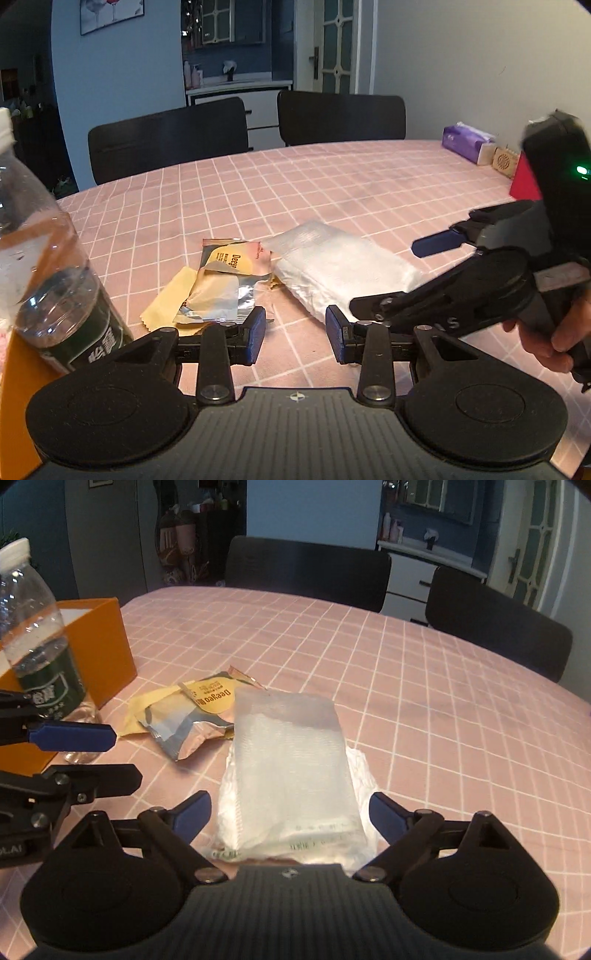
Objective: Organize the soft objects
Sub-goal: 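Grasp the clear plastic bag with the right tool while the left tool grasps the white cloth bundle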
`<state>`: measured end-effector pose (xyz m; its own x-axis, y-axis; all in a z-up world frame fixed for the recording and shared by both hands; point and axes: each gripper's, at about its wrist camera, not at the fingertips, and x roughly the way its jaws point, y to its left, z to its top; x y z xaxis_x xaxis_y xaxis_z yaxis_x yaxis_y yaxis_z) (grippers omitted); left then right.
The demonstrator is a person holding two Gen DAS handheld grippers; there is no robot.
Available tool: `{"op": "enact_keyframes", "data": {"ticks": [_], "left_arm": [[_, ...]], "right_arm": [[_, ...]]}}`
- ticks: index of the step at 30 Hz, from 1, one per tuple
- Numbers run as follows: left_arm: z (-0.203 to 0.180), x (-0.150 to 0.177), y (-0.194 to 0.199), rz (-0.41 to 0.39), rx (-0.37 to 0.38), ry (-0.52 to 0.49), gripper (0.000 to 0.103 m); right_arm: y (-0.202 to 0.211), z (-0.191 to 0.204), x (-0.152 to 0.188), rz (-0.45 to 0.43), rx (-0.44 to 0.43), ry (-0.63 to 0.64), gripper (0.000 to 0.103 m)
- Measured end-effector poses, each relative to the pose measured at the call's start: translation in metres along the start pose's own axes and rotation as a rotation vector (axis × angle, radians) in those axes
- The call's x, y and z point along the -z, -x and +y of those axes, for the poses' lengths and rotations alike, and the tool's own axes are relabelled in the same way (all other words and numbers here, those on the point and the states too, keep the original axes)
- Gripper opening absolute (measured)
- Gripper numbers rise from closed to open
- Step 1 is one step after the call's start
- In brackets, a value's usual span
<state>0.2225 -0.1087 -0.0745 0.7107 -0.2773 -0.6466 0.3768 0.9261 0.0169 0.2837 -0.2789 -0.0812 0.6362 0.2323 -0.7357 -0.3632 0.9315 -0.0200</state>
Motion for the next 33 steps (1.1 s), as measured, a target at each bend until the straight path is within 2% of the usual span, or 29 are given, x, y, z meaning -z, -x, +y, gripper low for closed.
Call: {"op": "enact_keyframes", "data": {"ticks": [4, 5, 6, 8, 12, 15, 19, 22, 25, 26, 30, 33], "left_arm": [[0.002, -0.002, -0.011, 0.018, 0.000, -0.002, 0.043], [0.002, -0.003, -0.013, 0.021, 0.003, -0.002, 0.043], [0.003, -0.004, -0.014, 0.022, 0.007, -0.003, 0.043], [0.004, -0.005, -0.018, 0.026, 0.016, -0.006, 0.043], [0.005, -0.006, -0.024, 0.033, 0.044, -0.001, 0.043], [0.003, -0.006, -0.028, 0.031, 0.057, -0.002, 0.048], [-0.002, -0.009, -0.034, 0.024, 0.122, 0.026, 0.069], [-0.009, -0.010, -0.044, 0.030, 0.142, 0.032, 0.076], [-0.011, -0.013, -0.057, 0.040, 0.159, 0.068, 0.085], [-0.011, -0.013, -0.061, 0.044, 0.166, 0.088, 0.086], [-0.016, -0.016, -0.078, 0.065, 0.164, 0.106, 0.087], [-0.018, -0.016, -0.091, 0.104, 0.167, 0.142, 0.087]], "right_arm": [[-0.020, -0.013, -0.007, 0.023, -0.025, -0.042, 0.092], [-0.023, -0.017, -0.008, 0.033, -0.048, -0.066, 0.082], [-0.025, -0.020, -0.008, 0.047, -0.072, -0.089, 0.065], [-0.029, -0.025, -0.006, 0.077, -0.107, -0.131, 0.048], [-0.021, -0.026, 0.000, 0.075, -0.108, -0.129, 0.021], [-0.004, -0.032, -0.002, 0.056, -0.118, -0.144, 0.009], [0.018, -0.045, -0.005, 0.012, -0.082, -0.156, 0.009], [0.025, -0.060, -0.001, -0.007, -0.013, -0.174, 0.016], [0.016, -0.074, 0.010, 0.041, 0.081, -0.196, 0.015], [0.011, -0.077, 0.015, 0.063, 0.092, -0.206, 0.012], [-0.003, -0.078, 0.028, 0.107, 0.045, -0.233, 0.006], [-0.005, -0.066, 0.030, 0.091, 0.015, -0.198, 0.004]]}}
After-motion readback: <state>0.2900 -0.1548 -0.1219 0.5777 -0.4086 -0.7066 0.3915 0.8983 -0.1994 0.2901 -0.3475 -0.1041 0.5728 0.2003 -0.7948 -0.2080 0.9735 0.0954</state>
